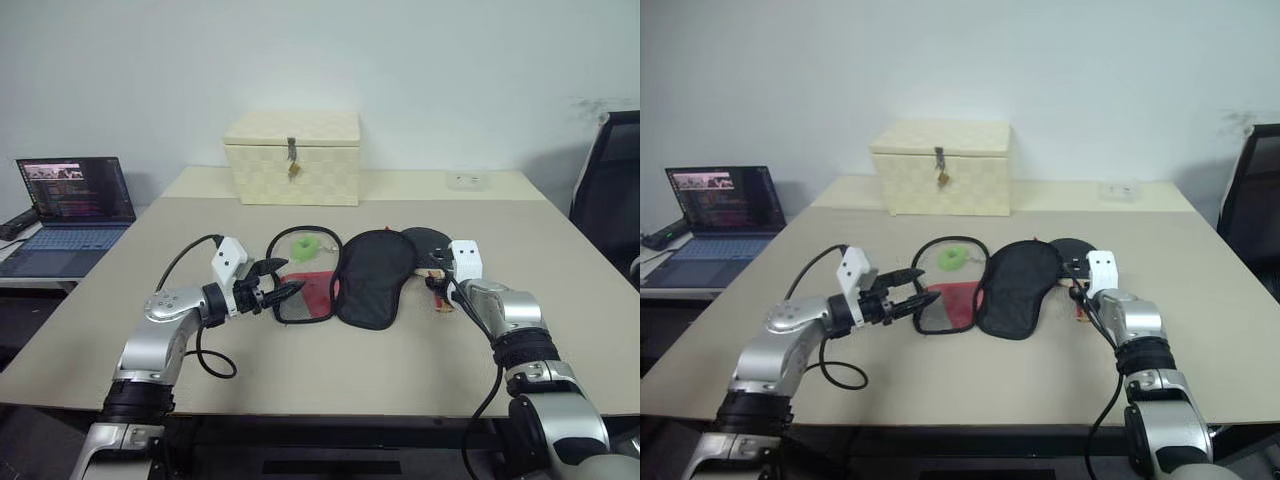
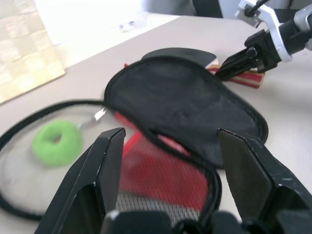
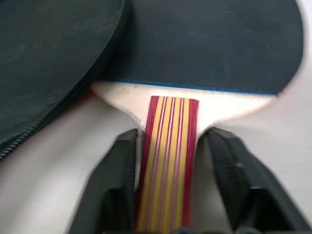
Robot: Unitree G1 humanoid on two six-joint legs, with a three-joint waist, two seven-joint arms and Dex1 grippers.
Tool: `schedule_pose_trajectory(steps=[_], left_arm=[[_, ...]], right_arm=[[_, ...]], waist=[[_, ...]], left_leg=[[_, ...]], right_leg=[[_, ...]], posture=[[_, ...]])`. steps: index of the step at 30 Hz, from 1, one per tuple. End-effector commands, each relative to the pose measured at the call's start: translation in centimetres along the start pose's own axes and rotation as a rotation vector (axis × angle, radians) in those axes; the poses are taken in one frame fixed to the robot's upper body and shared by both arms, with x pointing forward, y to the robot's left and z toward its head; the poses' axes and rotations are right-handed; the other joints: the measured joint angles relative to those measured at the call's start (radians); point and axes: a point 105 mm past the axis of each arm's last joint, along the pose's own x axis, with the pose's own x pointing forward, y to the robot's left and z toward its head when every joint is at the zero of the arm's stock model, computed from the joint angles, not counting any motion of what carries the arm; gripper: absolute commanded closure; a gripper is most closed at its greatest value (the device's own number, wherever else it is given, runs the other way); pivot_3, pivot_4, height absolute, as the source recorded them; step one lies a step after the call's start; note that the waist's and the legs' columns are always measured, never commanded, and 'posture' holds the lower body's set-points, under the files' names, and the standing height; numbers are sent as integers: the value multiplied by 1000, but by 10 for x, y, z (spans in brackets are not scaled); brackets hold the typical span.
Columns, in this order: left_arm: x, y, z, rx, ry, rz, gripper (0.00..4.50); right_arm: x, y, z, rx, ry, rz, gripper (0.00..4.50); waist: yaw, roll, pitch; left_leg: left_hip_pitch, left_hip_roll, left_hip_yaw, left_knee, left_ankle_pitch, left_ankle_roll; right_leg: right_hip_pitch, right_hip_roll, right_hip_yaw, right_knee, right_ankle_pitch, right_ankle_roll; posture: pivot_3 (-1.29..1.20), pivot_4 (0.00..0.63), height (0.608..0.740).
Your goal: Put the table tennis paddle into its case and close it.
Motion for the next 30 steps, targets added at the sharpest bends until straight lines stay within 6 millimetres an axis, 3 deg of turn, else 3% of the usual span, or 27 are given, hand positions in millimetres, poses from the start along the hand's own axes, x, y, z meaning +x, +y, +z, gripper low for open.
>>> schedule_pose_trajectory(steps=[1,14,19,22,26,30], left_arm=[[-7,5,20,60,-46,23,1224],[-6,4,22,63,-36,10,1224],[-6,5,23,67,-34,10,1224],[-8,6,22,68,-31,17,1224],[-11,7,21,66,-25,24,1224],[-14,9,21,65,-21,30,1224]], right_arm=[[-3,-24,1,-2,-25,-92,3303],[-12,-59,17,9,-66,-165,3347],[-23,-72,27,-20,-75,-164,3350],[-36,-81,45,-10,-114,-168,3353],[-57,-60,69,17,-179,-88,3355],[-80,-4,70,60,-192,63,3357]], waist=[[3,0,0],[13,0,0],[10,1,1],[0,2,1],[-8,6,3],[-21,6,3]], left_leg=[[2,-1,-1,0,1,1],[4,-3,-1,-2,2,4],[-3,-3,-1,-3,2,4],[-12,-2,0,-3,2,4],[-12,-1,1,-3,2,4],[-12,2,-1,-4,2,4]], right_leg=[[3,0,0,-2,1,1],[9,-3,0,-11,4,6],[0,-3,1,-11,4,6],[-8,-2,1,-10,5,5],[-9,-3,2,-10,5,5],[-11,-2,3,-9,5,4]], posture=[[0,150,740],[0,150,740],[0,150,740],[0,150,740],[0,150,740],[0,150,740]])
